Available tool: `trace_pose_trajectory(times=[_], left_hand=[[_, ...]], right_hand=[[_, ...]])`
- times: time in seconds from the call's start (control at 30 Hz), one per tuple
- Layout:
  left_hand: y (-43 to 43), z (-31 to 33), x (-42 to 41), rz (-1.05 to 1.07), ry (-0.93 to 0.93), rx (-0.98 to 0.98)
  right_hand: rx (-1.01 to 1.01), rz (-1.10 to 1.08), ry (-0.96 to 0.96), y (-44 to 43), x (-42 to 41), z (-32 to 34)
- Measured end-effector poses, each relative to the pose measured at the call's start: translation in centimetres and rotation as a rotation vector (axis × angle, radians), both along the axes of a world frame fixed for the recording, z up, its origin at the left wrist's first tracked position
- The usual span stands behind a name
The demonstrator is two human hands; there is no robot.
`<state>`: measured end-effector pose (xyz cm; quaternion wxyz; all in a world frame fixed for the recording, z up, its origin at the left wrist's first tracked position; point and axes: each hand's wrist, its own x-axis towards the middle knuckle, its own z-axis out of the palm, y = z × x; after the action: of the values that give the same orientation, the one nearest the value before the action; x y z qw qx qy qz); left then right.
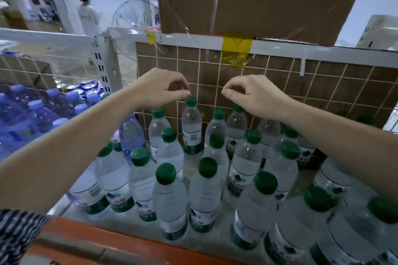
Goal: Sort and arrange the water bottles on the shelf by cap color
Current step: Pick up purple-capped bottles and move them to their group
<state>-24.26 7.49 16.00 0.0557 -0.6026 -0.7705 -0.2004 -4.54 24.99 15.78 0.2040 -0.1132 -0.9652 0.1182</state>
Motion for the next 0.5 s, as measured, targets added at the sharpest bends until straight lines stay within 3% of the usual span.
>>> trace_pose_trajectory(times=[0.23, 0.5], left_hand=[[-6.4, -0.7, -6.0, 0.042, -0.005, 0.152], [-13.6, -2.7, -17.0, -0.032, -0.156, 0.092]], right_hand=[[-0.045, 0.012, 0.021, -6.6, -6.5, 0.2], [-0.084, -0.049, 0.029, -14.4, -16.0, -1.1]])
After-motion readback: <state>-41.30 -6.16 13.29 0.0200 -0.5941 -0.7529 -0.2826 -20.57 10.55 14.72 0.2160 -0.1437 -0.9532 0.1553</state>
